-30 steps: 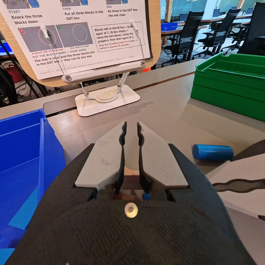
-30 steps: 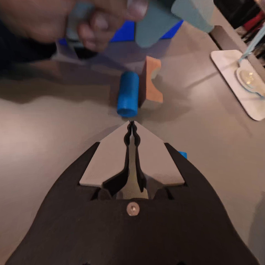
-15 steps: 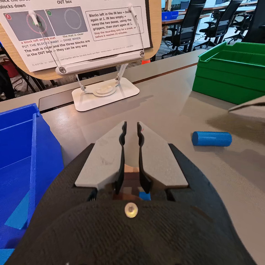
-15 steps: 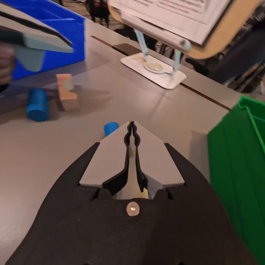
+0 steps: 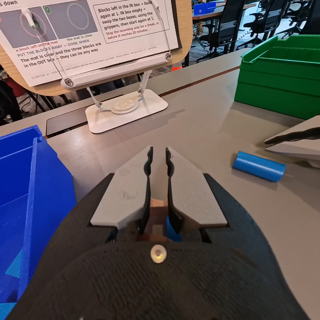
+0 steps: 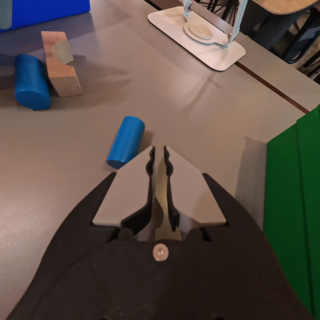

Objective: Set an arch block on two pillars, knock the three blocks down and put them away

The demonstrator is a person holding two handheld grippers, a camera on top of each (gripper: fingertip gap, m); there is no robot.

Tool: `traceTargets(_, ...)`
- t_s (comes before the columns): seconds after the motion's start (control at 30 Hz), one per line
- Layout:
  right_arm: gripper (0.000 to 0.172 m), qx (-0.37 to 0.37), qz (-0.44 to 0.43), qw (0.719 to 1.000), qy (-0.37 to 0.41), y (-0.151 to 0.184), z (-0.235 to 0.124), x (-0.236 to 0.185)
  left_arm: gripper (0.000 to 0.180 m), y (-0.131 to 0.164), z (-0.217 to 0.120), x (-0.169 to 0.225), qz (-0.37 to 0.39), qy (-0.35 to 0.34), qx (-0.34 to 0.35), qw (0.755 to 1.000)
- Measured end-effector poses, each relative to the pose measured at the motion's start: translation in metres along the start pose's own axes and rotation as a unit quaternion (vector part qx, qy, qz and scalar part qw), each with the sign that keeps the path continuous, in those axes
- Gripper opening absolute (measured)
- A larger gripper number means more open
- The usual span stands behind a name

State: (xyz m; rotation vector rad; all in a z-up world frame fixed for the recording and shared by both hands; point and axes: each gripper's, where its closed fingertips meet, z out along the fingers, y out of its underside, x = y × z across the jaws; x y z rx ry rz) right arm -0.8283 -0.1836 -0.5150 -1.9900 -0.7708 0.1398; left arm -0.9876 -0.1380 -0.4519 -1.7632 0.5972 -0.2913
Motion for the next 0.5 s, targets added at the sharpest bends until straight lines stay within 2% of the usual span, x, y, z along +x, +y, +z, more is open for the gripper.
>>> traceTargets(0.37, 0.018, 0.036, 0.01, 0.999, -0.011, -0.011, -0.004, -0.004, 0.013, 0.002, 0.002, 0.004, 0.007, 0.002, 0.001, 1.0)
traceTargets(0.5, 0.028, 0.049, 0.014, 0.999, -0.005, -0.014, -0.007, -0.002, 0.016, 0.002, 0.003, 0.009, 0.013, 0.006, -0.001, 1.0)
